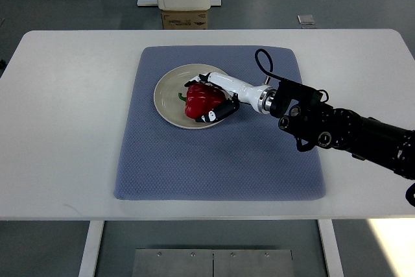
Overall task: Place red pepper on plate with right hand
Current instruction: 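Lower the pepper onto the plate and open the right hand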
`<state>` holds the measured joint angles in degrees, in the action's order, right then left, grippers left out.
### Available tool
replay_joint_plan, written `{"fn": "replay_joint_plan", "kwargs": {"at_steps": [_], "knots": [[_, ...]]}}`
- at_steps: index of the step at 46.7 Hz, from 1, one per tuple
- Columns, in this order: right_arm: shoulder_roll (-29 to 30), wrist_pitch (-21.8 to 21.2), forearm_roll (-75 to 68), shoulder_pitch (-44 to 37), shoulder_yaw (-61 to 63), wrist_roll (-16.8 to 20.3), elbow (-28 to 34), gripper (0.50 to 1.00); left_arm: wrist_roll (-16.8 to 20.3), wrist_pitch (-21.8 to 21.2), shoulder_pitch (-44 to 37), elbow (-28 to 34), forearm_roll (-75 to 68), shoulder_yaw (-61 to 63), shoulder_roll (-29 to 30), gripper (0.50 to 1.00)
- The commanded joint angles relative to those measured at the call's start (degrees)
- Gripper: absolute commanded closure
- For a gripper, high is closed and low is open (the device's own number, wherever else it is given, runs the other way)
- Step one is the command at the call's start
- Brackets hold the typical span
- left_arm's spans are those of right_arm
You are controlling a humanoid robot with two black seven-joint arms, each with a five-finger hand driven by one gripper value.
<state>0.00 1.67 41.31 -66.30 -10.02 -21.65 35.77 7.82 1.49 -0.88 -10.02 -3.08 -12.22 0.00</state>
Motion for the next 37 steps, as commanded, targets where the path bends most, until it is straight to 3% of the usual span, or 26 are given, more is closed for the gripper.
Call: {"fn": "replay_joint_plan", "kwargs": {"at_steps": [1,37], "knots": [[0.0,0.0,-0.1,0.1,0.0,0.4,0.0,0.957,0.0,0.0,0.0,0.0,0.0,0.0,0.0,0.5],[0.0,0.4,-0.8,0.9,0.6,0.7,0.0,0.664,0.0,0.0,0.0,0.0,0.0,0.0,0.0,0.5]]}}
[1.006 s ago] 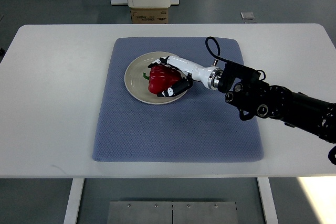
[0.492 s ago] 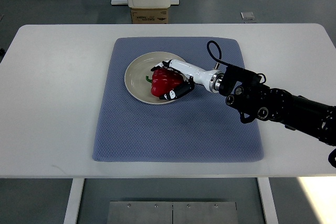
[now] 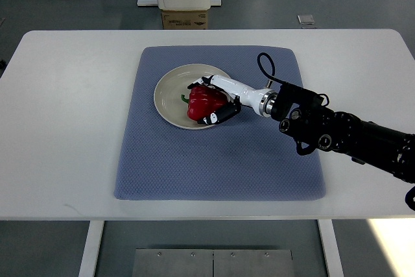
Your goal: Place red pepper on plate with right hand
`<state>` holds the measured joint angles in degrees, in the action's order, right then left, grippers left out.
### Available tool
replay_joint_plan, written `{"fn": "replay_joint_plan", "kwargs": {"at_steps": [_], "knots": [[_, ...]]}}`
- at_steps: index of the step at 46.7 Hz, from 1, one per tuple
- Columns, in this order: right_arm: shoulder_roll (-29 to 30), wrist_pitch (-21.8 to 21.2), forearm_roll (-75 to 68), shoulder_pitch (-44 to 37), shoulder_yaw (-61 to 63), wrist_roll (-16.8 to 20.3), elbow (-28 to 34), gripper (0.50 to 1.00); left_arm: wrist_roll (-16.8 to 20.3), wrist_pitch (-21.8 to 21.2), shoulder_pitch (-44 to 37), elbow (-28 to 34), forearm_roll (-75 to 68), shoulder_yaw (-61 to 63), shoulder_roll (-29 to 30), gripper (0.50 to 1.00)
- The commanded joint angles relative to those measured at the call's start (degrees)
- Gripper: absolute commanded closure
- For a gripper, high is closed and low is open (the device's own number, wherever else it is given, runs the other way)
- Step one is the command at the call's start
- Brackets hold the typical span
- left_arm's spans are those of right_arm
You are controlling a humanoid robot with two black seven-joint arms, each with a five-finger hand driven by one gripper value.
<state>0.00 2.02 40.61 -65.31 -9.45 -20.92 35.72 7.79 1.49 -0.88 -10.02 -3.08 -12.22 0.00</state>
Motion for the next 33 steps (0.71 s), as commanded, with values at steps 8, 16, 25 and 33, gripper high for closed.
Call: {"fn": "replay_joint_plan", "kwargs": {"at_steps": [8,16,25,33], "knots": [[0.0,0.1,-0.4,-0.1,0.2,0.0,0.0,0.557,0.0,0.0,0.0,0.0,0.1,0.0,0.0,0.5],[0.0,0.1,-0.4,-0.2,0.3,0.0,0.0,0.511,0.0,0.0,0.0,0.0,0.0,0.0,0.0,0.5],[0.0,0.1,-0.4,-0.4,2.5,0.0,0.0,0.502,0.0,0.0,0.0,0.0,0.0,0.0,0.0,0.5],[0.0,0.1,-0.4,-0.9,4.9,0.0,0.0,0.5,-0.1,0.0,0.0,0.0,0.0,0.0,0.0,0.5]]}}
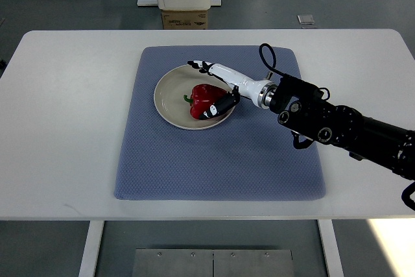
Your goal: Place red pepper on plate with right hand
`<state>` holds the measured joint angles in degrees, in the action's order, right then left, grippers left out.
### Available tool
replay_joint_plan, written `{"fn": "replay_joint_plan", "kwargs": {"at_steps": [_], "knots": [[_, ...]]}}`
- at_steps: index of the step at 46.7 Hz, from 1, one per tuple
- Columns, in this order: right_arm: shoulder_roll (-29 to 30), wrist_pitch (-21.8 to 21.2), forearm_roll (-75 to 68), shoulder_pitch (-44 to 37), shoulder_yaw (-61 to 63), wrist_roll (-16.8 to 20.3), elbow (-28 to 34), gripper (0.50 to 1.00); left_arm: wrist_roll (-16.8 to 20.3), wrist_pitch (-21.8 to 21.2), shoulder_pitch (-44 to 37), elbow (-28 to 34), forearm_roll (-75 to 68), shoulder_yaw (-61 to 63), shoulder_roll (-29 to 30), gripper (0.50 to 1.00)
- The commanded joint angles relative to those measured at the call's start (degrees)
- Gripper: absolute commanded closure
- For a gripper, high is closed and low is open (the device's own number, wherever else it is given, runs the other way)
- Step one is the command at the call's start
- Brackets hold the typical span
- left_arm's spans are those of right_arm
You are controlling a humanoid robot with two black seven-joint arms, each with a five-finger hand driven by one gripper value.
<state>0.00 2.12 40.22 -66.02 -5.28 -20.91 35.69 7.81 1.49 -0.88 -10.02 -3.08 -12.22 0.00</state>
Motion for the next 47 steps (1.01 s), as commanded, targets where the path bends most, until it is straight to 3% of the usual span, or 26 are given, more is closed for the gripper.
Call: {"fn": "replay_joint_plan", "kwargs": {"at_steps": [1,12,27,47], "knots": [[0.0,0.0,-0.1,-0.2,1.0,0.0,0.1,0.5,-0.1,0.0,0.0,0.0,0.0,0.0,0.0,0.5],[0.0,-0.1,-0.1,-0.4,5.1,-0.1,0.1,0.502,-0.1,0.0,0.0,0.0,0.0,0.0,0.0,0.5],[-6.9,-0.3,-5.8,0.4,10.5,0.1,0.0,0.502,-0.1,0.0,0.0,0.0,0.0,0.0,0.0,0.5],[-10.2,0.2,-14.3,7.0,19.2,4.0,-0.4,0.502,0.0,0.0,0.0,0.0,0.0,0.0,0.0,0.5]]}}
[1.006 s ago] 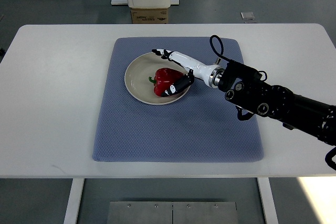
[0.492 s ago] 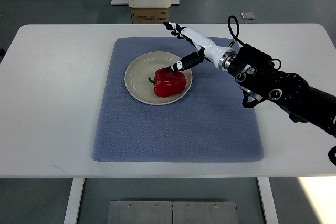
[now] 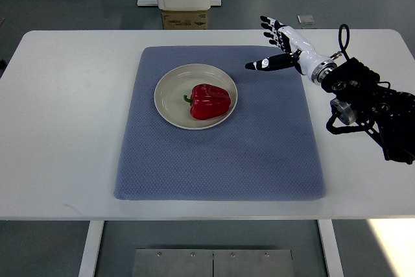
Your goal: Place red pepper on plate with right hand
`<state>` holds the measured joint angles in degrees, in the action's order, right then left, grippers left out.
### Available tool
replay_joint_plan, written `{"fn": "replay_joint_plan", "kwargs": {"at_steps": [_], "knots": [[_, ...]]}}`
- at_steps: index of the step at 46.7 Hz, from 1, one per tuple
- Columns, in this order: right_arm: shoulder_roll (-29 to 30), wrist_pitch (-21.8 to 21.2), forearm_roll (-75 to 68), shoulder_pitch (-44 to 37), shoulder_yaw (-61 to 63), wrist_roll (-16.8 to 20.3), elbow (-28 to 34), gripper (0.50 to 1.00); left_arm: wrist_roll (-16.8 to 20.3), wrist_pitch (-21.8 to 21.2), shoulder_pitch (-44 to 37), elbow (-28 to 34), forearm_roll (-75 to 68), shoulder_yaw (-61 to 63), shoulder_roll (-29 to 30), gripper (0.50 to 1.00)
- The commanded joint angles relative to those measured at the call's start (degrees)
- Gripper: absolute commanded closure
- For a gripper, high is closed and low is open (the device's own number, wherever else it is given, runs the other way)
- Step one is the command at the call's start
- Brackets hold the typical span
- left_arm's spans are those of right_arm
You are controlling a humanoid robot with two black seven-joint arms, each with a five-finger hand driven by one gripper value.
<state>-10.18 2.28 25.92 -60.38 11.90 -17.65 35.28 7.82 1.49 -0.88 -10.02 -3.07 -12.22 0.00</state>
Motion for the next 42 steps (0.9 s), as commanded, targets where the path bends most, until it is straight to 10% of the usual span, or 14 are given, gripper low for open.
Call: {"fn": "replay_joint_plan", "kwargs": {"at_steps": [1,42], "knots": [[0.0,0.0,0.0,1.7,2.9,0.9,-0.1,0.502,0.0,0.0,0.0,0.0,0.0,0.0,0.0,0.5],[-0.8,0.0,-0.3,14.5,32.8,2.9,0.1,0.5,-0.1,0.0,0.0,0.0,0.0,0.0,0.0,0.5]]}}
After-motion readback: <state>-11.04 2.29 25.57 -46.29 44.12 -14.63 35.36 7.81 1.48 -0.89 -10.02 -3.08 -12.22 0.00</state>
